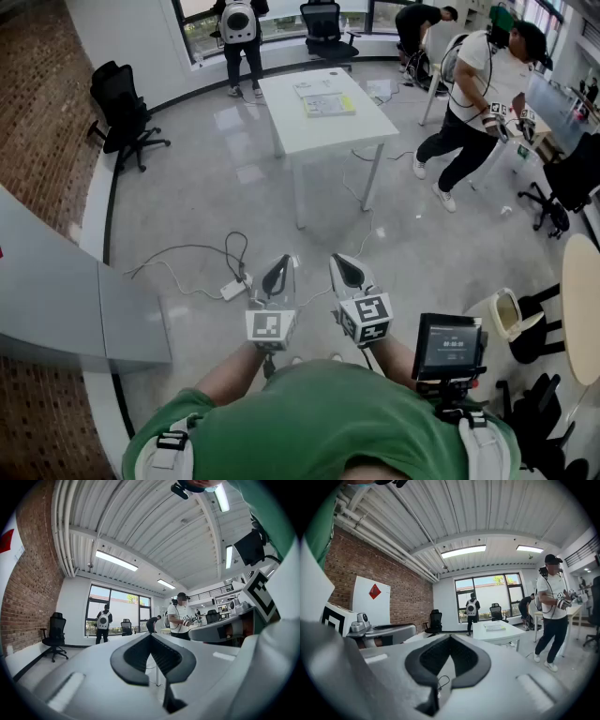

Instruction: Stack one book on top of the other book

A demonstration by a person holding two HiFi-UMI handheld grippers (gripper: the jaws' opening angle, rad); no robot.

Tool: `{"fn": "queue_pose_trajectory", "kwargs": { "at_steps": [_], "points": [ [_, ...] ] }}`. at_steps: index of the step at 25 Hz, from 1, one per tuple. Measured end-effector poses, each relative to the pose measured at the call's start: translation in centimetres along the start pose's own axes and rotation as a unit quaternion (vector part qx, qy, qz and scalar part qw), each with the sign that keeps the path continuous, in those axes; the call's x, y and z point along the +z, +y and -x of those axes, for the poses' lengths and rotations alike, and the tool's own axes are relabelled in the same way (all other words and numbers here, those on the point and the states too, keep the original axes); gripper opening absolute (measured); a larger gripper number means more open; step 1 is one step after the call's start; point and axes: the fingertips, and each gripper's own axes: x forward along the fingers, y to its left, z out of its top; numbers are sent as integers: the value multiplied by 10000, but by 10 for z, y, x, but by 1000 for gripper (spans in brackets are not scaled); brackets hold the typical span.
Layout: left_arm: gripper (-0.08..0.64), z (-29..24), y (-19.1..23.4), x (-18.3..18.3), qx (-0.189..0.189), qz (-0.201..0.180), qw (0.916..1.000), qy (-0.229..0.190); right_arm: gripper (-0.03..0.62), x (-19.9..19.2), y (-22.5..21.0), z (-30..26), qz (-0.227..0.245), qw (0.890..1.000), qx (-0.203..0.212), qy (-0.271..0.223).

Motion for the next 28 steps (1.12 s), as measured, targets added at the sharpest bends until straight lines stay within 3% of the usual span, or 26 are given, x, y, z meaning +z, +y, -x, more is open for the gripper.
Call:
{"fn": "queue_pose_trajectory", "kwargs": {
  "at_steps": [28],
  "points": [
    [5,-11,-1,12,-122,-123,9998,-136,2,8,0,-6,-6,10000,-68,-72]
  ]
}}
